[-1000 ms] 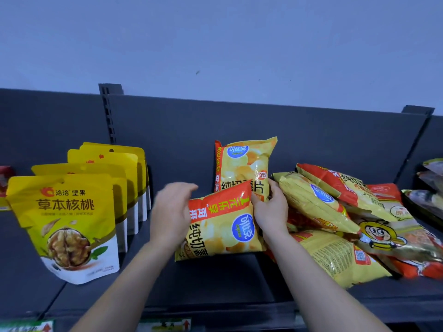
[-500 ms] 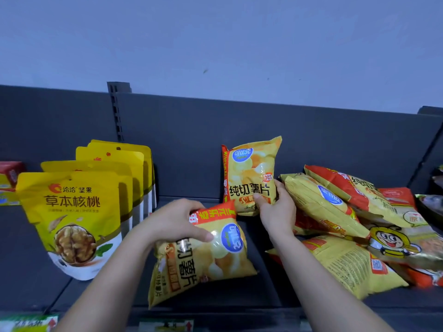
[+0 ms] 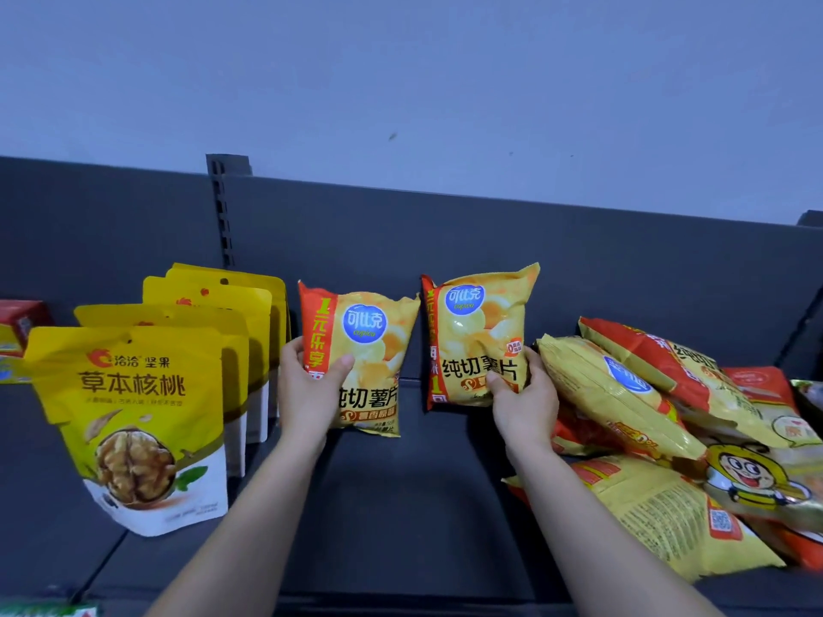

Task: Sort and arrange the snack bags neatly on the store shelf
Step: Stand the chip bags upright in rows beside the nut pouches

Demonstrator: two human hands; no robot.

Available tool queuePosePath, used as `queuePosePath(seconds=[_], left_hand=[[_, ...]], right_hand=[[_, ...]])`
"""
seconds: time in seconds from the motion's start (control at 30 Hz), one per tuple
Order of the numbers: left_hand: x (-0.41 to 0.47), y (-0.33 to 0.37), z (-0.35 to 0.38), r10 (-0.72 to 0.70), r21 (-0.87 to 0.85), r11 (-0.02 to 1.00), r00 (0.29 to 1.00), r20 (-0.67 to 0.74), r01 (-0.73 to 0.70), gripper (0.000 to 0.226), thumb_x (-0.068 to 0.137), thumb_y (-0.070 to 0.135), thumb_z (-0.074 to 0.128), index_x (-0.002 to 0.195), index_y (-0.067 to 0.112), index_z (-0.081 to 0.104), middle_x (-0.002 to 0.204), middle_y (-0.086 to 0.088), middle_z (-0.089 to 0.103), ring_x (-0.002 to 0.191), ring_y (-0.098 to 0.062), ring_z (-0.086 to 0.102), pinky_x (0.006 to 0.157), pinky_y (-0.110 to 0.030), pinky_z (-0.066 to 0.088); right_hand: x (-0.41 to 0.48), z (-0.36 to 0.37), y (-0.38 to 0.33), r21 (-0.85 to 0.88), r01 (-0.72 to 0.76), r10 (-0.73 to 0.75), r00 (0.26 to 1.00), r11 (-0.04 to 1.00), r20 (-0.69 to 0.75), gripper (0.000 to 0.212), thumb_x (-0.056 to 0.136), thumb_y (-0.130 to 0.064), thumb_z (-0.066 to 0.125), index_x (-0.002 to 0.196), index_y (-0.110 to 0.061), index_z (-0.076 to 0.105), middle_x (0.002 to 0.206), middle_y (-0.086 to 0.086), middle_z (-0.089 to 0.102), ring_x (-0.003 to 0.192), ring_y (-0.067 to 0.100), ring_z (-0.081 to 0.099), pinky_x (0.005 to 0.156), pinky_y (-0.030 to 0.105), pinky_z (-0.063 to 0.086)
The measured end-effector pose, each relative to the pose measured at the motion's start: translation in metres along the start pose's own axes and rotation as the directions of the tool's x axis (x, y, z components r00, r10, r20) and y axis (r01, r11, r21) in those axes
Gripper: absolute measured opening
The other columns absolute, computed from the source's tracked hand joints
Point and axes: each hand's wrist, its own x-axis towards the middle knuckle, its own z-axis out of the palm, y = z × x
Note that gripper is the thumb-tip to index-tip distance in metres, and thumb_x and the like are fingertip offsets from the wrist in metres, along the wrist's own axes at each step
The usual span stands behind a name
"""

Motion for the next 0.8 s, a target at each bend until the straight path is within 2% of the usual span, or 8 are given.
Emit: queuePosePath(seconds=[0.13, 0.23, 0.3, 0.37, 0.47, 0.6, 0.7, 0.8], left_hand=[[0.007, -0.013, 0.006, -0.01, 0.008, 1.0, 0.999, 0.04, 0.01, 0.068, 0.086, 0.016, 0.07, 0.142, 0.022, 0.032, 0.125, -0.001, 0.057, 0.107, -0.017, 0.057, 0.095, -0.044, 0.05], [0.011, -0.026, 0.004, -0.015, 0.118, 0.993, 0.989, 0.149, -0.003, 0.098, 0.072, 0.012, 0.084, 0.146, 0.028, 0.021, 0.123, 0.003, 0.056, 0.11, -0.019, 0.056, 0.095, -0.044, 0.049], [0.012, -0.031, 0.005, -0.034, 0.223, 0.975, 0.987, 0.16, -0.003, 0.111, 0.065, 0.009, 0.087, 0.146, 0.032, 0.015, 0.126, 0.002, 0.055, 0.116, -0.023, 0.054, 0.098, -0.05, 0.047], [0.017, -0.031, 0.004, -0.025, 0.246, 0.969, 0.988, 0.15, -0.013, 0.106, 0.067, 0.004, 0.085, 0.146, 0.03, 0.018, 0.128, 0.002, 0.055, 0.118, -0.024, 0.054, 0.099, -0.052, 0.046], [0.025, -0.027, 0.0, -0.003, 0.24, 0.97, 0.98, 0.201, -0.046, 0.101, 0.07, -0.003, 0.08, 0.148, 0.024, 0.021, 0.123, 0.003, 0.054, 0.111, -0.017, 0.053, 0.099, -0.045, 0.046], [0.035, -0.024, -0.006, -0.011, 0.283, 0.957, 0.967, 0.255, -0.064, 0.1, 0.069, -0.001, 0.082, 0.147, 0.022, 0.023, 0.118, 0.006, 0.053, 0.111, -0.015, 0.052, 0.098, -0.046, 0.046], [0.04, -0.025, -0.009, -0.023, 0.277, 0.959, 0.962, 0.271, -0.055, 0.101, 0.068, -0.001, 0.083, 0.147, 0.022, 0.024, 0.121, 0.003, 0.055, 0.111, -0.016, 0.053, 0.095, -0.043, 0.048], [0.041, -0.027, -0.009, -0.034, 0.283, 0.958, 0.954, 0.299, -0.055, 0.096, 0.071, -0.001, 0.081, 0.146, 0.023, 0.026, 0.118, 0.004, 0.056, 0.11, -0.016, 0.053, 0.094, -0.041, 0.047]], right_hand=[[0.008, 0.007, 0.007, 0.008, -0.095, 0.092, 0.982, 0.995, 0.165, 0.047, 0.086, -0.015, 0.07, 0.126, -0.028, 0.05, 0.111, 0.0, 0.066, 0.106, 0.024, 0.062, 0.093, 0.046, 0.053], [0.016, 0.011, 0.01, -0.024, -0.142, 0.144, 0.958, 0.99, 0.248, 0.04, 0.09, -0.006, 0.063, 0.12, -0.026, 0.046, 0.104, -0.002, 0.063, 0.102, 0.019, 0.06, 0.09, 0.039, 0.054], [0.019, 0.015, 0.009, -0.036, -0.182, 0.184, 0.939, 0.983, 0.291, 0.039, 0.091, 0.001, 0.059, 0.119, -0.021, 0.043, 0.102, -0.002, 0.06, 0.102, 0.019, 0.059, 0.086, 0.035, 0.053], [0.021, 0.019, 0.01, -0.049, -0.21, 0.215, 0.932, 0.977, 0.291, 0.039, 0.09, 0.006, 0.056, 0.118, -0.018, 0.043, 0.102, 0.0, 0.06, 0.1, 0.019, 0.059, 0.077, 0.03, 0.052], [0.022, 0.028, 0.015, -0.101, -0.19, 0.21, 0.945, 0.977, 0.251, 0.037, 0.09, 0.006, 0.053, 0.118, -0.017, 0.043, 0.107, 0.004, 0.063, 0.098, 0.02, 0.06, 0.068, 0.025, 0.051], [0.022, 0.034, 0.016, -0.25, -0.096, 0.138, 0.978, 0.964, 0.158, 0.038, 0.092, -0.002, 0.053, 0.127, -0.011, 0.041, 0.116, 0.011, 0.064, 0.105, 0.03, 0.062, 0.081, 0.038, 0.055], [0.017, 0.033, 0.017, -0.233, -0.066, 0.084, 0.994, 0.97, 0.068, 0.038, 0.094, -0.005, 0.053, 0.13, -0.009, 0.042, 0.122, 0.014, 0.06, 0.112, 0.034, 0.058, 0.087, 0.038, 0.048], [0.015, 0.034, 0.021, -0.202, -0.104, 0.125, 0.987, 0.974, 0.096, 0.036, 0.092, -0.005, 0.057, 0.124, -0.008, 0.042, 0.121, 0.015, 0.059, 0.111, 0.033, 0.057, 0.089, 0.039, 0.047]])
